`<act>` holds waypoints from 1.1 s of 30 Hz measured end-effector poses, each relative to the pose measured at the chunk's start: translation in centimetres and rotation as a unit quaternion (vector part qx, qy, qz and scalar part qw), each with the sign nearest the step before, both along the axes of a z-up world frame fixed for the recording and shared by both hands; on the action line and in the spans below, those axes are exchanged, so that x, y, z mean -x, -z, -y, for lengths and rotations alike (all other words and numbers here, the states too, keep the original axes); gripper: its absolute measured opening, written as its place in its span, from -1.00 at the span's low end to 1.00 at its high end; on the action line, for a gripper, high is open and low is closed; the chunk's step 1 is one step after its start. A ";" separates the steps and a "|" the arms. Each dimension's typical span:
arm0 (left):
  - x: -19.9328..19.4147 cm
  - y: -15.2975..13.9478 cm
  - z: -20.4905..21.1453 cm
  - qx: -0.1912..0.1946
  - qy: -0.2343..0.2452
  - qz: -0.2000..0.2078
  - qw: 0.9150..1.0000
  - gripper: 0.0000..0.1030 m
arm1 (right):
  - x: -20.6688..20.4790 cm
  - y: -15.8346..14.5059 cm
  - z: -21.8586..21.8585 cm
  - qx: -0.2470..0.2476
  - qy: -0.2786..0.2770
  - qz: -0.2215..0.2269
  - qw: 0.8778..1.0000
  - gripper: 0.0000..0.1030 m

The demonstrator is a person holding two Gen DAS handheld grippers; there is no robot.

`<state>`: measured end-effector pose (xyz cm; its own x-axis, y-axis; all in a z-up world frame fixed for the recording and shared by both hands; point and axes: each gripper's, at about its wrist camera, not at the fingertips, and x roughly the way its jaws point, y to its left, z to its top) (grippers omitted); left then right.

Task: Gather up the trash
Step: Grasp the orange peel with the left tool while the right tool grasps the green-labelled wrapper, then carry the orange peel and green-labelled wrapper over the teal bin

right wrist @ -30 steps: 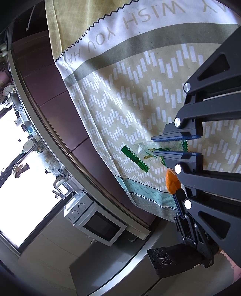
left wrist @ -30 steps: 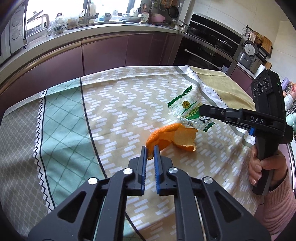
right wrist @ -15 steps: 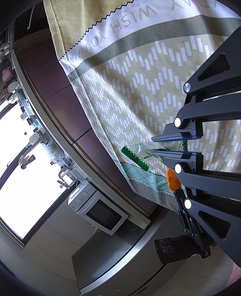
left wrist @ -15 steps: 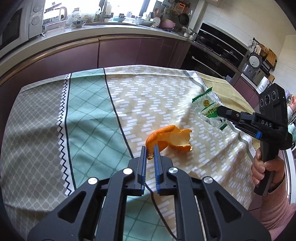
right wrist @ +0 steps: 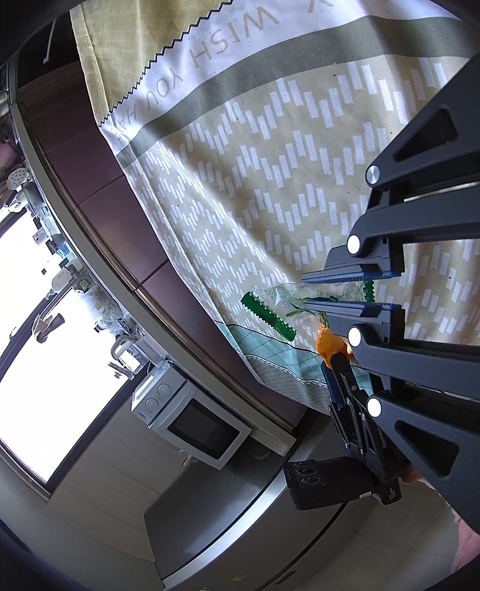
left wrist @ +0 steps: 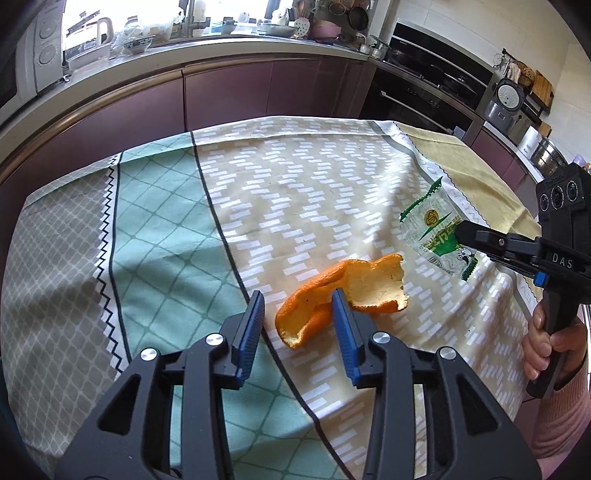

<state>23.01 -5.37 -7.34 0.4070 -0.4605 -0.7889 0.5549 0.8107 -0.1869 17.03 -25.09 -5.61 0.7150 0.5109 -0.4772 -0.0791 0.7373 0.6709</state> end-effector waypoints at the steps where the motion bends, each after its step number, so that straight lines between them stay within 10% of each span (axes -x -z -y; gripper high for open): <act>1: -0.1 0.1 0.1 0.000 0.002 -0.003 1.000 -0.30 | 0.0 0.1 0.1 -0.001 0.000 -0.001 1.000 -0.84; 8: 1.1 -0.2 0.6 -0.004 0.007 0.015 1.000 -0.77 | 0.4 0.3 0.1 -0.007 0.004 -0.003 1.000 -0.84; 33: 8.1 -5.5 -6.6 0.038 -0.079 0.077 0.993 -0.83 | 2.9 -2.8 -4.2 -0.016 -0.045 0.041 0.998 -0.84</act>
